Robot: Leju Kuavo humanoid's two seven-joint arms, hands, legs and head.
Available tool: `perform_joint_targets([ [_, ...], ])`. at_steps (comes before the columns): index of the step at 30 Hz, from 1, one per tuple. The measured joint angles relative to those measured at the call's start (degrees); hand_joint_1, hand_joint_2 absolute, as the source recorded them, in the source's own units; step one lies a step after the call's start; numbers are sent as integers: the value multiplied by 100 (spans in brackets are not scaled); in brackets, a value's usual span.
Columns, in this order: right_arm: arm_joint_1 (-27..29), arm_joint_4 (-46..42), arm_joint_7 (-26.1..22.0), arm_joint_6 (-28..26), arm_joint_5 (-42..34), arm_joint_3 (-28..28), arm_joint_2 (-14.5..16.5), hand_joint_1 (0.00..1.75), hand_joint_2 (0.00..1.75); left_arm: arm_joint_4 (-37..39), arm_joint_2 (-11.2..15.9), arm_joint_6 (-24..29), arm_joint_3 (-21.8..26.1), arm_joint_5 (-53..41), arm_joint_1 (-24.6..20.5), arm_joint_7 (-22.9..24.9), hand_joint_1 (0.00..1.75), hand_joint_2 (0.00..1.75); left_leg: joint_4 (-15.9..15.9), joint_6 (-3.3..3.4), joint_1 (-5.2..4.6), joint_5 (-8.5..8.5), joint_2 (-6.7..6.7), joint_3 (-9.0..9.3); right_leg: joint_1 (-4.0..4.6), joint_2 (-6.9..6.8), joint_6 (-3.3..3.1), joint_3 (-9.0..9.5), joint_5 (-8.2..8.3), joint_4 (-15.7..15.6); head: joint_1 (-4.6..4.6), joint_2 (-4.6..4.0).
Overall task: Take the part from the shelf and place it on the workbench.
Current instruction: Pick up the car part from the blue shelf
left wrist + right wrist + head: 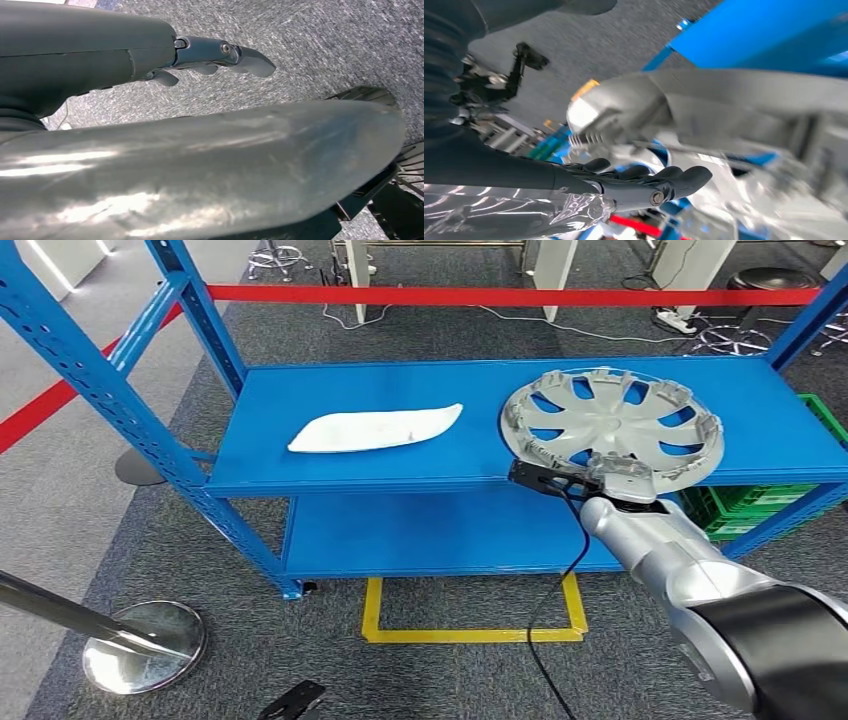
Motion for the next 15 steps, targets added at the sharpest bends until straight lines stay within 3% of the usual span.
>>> perform_joint_targets([
  [3, 74, 11, 86, 189, -45, -80, -69, 167, 175, 0, -4, -5, -49, 0, -6, 3, 0, 0, 0, 0, 0, 0, 0, 1, 0, 0, 0, 2, 0, -1, 0, 0],
  [4, 89, 12, 98, 262, -55, -109, -96, 175, 175, 0, -5, -6, -75, 0, -11, 3, 0, 0, 0, 1, 0, -1, 0, 3, 1, -1, 1, 4, -1, -1, 0, 0],
  [15, 146, 3, -57, 332, -38, -340, -221, 175, 175, 0, -18, -16, -163, 2, -49, -1, 0, 0, 0, 21, 0, -19, -1, 53, 2, -2, 14, 63, -13, -9, 1, 0],
])
